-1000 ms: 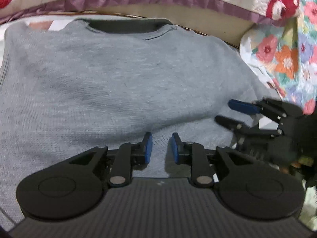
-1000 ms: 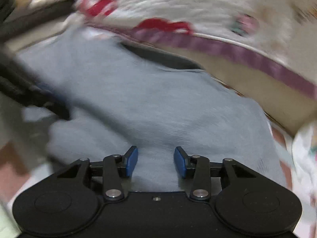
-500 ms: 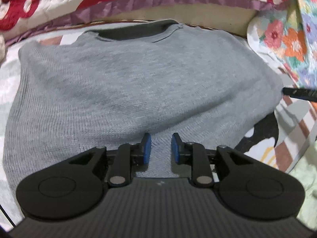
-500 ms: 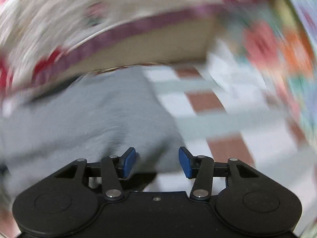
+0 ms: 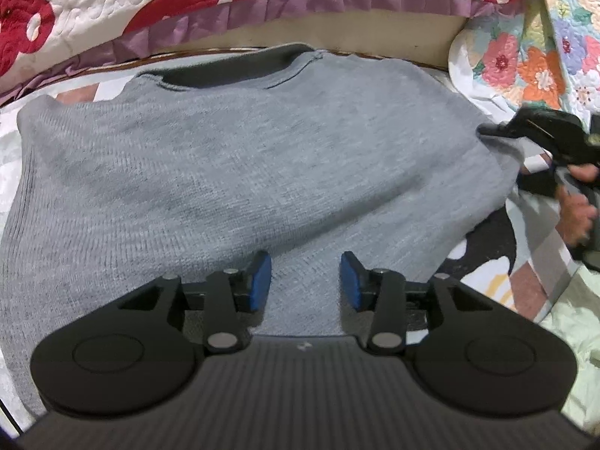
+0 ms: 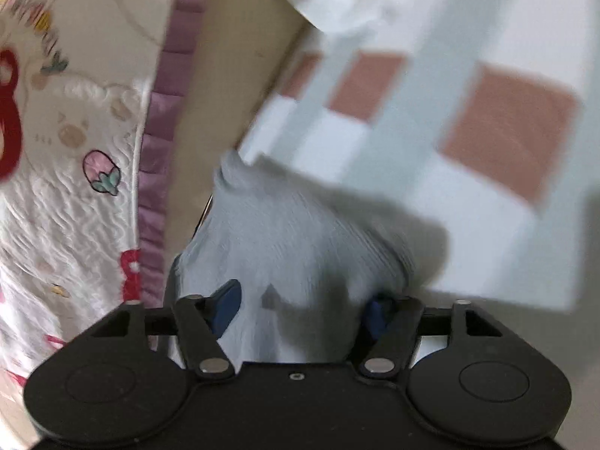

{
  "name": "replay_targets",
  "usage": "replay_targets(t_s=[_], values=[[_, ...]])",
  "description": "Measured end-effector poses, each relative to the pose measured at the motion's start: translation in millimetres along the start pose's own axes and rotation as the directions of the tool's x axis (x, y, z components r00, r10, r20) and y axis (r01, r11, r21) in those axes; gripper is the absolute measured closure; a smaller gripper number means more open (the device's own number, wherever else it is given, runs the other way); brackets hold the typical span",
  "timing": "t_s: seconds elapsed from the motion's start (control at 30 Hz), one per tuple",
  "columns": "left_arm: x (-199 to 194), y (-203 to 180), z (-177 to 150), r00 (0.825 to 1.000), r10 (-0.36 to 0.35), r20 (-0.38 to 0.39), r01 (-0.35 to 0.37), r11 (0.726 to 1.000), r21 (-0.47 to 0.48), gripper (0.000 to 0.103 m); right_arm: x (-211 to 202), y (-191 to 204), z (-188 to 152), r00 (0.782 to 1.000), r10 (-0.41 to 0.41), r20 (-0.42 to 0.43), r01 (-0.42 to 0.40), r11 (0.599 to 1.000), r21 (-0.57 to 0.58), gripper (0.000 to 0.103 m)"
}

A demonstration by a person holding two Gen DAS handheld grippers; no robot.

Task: Fold clothes
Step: 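Grasp the sweatshirt side with the right tool and lift it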

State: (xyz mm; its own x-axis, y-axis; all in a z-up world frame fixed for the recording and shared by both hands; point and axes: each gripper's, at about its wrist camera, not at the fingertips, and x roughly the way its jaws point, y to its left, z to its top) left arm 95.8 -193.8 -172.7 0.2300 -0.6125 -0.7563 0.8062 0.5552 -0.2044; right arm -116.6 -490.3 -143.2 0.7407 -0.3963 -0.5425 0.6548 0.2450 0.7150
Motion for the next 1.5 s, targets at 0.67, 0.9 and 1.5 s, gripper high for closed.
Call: replay_targets(t_s=[0.67, 0.9, 1.5], values=[[7.8, 6.8, 42.9, 0.995, -0.073, 0.061, 0.08, 0.99, -0.114, 0.055, 1.1, 28.9, 0.7, 0.983, -0.175, 0.052, 0.182, 0.913, -0.366, 0.073], [22.4, -17.0, 14.1, 0.998, 0.06, -0.021, -0.059, 0.998, 0.018, 0.055, -3.6, 21.0, -1.2, 0.987, -0.157, 0.03, 0.157, 0.923, -0.351, 0.065], [37.5, -51.5, 17.3, 0.999, -0.053, 0.003, 0.053, 0.998, -0.018, 0.054, 12.9, 15.1, -8.1, 0.998, -0.019, -0.057, 0.01, 0.987, -0.162, 0.041]])
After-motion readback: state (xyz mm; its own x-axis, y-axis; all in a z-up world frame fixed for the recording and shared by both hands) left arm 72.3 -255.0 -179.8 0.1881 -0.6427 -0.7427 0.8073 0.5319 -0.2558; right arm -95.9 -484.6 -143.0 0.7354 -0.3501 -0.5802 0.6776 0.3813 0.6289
